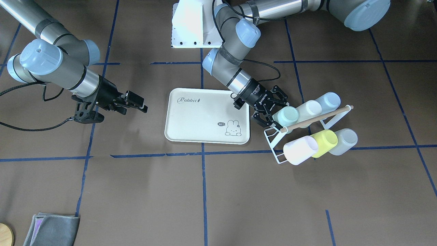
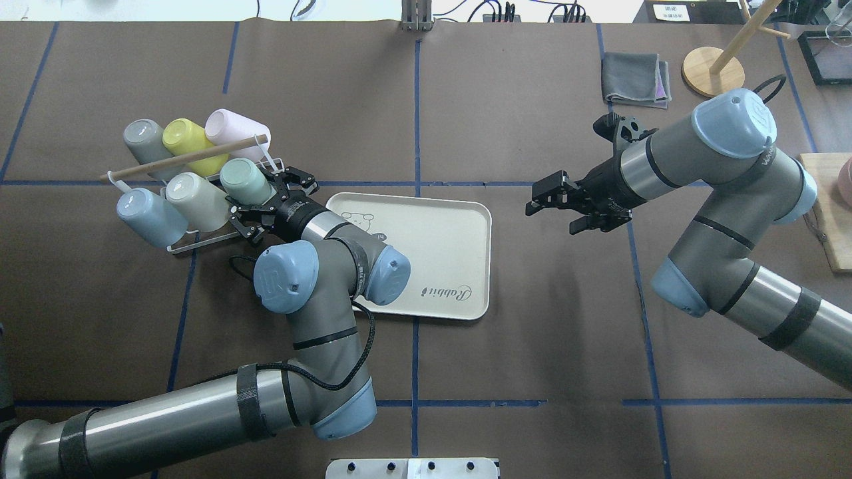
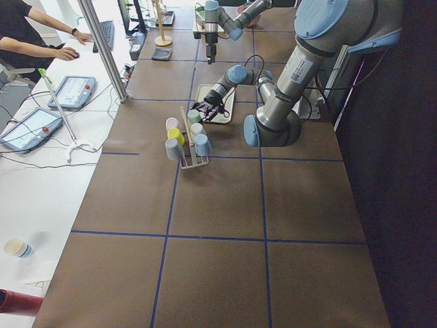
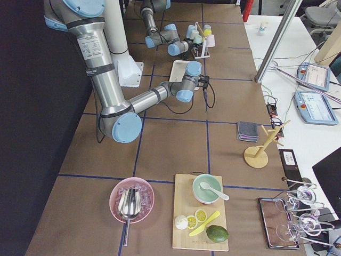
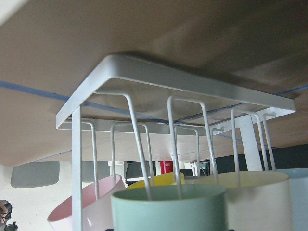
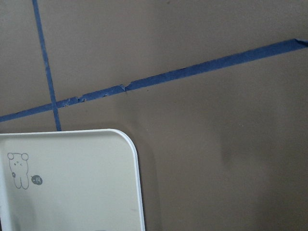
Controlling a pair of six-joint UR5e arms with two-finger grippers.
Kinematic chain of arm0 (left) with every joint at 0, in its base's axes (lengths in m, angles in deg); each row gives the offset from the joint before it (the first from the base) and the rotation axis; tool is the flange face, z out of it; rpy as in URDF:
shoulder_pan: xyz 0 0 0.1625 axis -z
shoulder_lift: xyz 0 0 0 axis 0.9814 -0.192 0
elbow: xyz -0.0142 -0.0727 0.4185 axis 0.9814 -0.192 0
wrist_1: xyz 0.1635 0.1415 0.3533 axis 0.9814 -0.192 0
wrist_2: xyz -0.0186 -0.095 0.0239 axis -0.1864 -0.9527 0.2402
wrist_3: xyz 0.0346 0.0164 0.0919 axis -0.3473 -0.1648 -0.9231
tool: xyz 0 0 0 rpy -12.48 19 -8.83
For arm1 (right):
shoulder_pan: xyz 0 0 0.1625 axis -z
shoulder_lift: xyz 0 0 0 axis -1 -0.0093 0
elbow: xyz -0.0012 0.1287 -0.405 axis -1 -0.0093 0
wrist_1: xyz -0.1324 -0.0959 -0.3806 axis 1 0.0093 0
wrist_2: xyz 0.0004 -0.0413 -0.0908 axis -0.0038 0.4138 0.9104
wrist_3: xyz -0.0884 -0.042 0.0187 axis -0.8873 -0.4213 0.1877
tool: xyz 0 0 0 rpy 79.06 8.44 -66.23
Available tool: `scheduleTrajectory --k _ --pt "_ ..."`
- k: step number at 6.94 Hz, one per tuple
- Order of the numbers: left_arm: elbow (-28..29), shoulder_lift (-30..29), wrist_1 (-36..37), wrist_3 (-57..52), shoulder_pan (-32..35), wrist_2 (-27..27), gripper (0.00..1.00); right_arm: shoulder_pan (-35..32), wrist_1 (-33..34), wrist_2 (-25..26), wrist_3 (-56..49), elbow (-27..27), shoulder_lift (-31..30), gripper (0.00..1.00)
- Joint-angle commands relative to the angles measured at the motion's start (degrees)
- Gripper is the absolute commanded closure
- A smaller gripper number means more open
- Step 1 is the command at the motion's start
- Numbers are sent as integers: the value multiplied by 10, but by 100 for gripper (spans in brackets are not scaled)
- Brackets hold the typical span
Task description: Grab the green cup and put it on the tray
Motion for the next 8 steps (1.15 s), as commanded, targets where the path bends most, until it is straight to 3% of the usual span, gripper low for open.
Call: scheduleTrajectory --k 1,6,8 --pt "-31 2 7 -1 7 2 49 1 0 1 0 0 1 0" --pt "-146 5 74 -14 7 0 49 3 0 2 1 -2 1 0" --pt "-248 21 42 0 7 -7 55 3 -1 2 0 -5 1 0"
